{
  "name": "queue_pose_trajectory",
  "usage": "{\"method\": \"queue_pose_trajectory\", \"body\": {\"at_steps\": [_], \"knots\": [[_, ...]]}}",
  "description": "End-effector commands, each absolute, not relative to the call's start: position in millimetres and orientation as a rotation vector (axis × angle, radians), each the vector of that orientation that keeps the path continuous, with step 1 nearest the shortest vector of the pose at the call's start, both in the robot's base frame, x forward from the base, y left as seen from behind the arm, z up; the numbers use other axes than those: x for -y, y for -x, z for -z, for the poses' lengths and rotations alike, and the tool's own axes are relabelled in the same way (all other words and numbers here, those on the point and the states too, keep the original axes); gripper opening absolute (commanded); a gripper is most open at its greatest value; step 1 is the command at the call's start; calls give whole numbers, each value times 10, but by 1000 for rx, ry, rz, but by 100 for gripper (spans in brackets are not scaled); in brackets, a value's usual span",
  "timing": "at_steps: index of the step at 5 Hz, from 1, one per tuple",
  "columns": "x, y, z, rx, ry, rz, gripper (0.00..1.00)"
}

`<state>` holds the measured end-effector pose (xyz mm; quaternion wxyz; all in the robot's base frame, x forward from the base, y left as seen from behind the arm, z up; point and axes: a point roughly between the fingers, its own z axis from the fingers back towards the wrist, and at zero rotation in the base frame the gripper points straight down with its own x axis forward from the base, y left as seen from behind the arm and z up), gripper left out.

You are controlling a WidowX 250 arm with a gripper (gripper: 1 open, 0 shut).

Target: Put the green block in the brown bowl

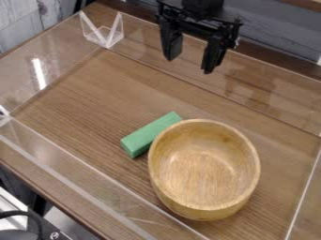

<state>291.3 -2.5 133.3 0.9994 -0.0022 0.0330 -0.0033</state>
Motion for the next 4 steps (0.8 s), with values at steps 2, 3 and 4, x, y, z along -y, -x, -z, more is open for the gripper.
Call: {"method": "queue_pose_trajectory", "body": {"at_steps": [2, 3, 4], "knots": [[-173, -2533, -965, -103, 1, 186, 100], [-314, -2317, -936, -65, -7, 253, 100], [-377, -2225, -849, -37, -13, 284, 100]]}}
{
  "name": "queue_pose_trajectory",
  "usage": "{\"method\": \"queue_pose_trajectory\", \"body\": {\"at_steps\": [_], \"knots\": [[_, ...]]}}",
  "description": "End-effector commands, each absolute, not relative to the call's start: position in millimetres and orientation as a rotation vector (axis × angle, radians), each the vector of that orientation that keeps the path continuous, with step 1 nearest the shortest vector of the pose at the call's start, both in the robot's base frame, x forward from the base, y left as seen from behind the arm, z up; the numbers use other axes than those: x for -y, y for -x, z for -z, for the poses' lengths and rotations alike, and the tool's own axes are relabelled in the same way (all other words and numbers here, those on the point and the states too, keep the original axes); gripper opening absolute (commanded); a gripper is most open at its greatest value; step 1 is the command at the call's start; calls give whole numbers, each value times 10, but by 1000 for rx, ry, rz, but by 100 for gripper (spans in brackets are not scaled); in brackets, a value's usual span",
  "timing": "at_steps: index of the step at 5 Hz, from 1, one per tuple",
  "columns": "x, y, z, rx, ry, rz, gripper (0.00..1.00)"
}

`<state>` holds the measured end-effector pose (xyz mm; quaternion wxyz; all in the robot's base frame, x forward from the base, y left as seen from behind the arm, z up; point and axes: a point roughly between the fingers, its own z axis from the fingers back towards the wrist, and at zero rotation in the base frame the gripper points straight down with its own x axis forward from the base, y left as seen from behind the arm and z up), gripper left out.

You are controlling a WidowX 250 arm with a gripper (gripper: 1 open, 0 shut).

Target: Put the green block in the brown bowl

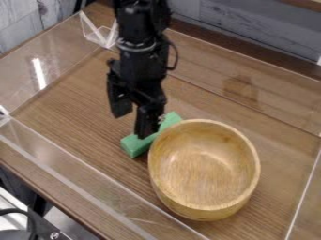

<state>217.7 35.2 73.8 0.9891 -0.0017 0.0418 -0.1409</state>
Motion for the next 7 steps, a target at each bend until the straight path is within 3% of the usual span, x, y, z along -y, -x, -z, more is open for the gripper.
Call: {"method": "queue_pose_trajectory", "body": {"at_steps": [1, 7], "knots": [[-361, -2199, -769, -16, -17, 313, 100], [-301, -2233, -630, 27, -7, 356, 100]]}}
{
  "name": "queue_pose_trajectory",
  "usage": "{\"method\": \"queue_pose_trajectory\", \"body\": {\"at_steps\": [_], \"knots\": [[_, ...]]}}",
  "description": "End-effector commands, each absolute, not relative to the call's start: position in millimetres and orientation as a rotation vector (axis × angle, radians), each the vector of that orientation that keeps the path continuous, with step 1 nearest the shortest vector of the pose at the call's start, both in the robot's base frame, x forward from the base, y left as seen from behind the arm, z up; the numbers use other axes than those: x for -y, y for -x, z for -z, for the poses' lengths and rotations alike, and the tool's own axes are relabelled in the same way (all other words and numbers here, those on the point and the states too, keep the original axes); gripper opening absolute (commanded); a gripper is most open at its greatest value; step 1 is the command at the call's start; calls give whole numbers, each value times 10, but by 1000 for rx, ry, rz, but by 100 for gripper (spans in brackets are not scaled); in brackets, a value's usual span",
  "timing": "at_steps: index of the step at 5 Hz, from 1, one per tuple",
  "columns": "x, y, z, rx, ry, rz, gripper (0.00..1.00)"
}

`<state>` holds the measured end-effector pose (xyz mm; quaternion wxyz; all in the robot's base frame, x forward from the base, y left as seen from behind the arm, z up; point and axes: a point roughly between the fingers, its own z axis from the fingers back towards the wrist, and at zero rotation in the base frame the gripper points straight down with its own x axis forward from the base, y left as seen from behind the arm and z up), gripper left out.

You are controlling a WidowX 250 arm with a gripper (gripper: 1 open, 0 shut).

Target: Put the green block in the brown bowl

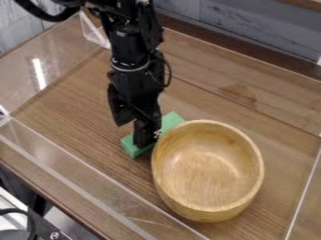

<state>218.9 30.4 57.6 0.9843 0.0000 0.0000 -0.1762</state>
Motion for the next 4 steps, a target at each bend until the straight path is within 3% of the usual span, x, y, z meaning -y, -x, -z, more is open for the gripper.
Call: {"method": "queue_pose_trajectory", "body": {"at_steps": [1, 4], "knots": [[-303, -2244, -608, 30, -4, 358, 100], [-315, -2256, -546, 27, 4, 355, 100]]}}
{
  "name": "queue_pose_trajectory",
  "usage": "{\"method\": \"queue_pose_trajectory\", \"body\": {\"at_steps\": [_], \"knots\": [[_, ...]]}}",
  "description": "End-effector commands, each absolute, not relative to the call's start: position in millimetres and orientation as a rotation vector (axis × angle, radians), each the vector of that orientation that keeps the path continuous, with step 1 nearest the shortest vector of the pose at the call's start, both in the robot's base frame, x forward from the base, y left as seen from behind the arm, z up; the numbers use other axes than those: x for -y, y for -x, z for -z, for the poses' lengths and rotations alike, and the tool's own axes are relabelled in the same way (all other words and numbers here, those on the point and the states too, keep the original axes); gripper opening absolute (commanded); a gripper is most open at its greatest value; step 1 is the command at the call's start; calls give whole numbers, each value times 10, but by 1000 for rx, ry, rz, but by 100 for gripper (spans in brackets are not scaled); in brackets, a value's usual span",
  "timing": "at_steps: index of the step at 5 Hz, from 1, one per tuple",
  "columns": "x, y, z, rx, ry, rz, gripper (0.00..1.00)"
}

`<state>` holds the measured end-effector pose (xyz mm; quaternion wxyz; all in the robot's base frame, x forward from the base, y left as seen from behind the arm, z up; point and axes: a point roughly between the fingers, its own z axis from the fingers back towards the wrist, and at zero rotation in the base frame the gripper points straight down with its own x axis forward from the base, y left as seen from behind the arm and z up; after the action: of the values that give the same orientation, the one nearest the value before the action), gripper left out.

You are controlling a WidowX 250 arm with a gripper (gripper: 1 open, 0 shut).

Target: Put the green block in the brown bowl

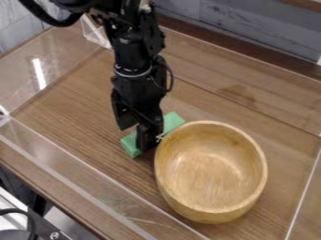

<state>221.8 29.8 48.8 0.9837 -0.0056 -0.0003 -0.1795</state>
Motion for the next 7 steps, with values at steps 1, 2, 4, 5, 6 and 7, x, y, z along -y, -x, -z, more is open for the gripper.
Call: {"method": "queue_pose_trajectory", "body": {"at_steps": [1, 2, 4, 5, 6, 7], "knots": [[-315, -2254, -537, 25, 8, 350, 0], [-308, -2245, -549, 20, 14, 341, 0], [-304, -2218, -605, 2, 23, 324, 0], [-299, -2207, -636, -6, 28, 315, 0], [-271, -2205, -701, -14, 40, 299, 0], [-247, -2203, -753, -22, 51, 283, 0]]}}
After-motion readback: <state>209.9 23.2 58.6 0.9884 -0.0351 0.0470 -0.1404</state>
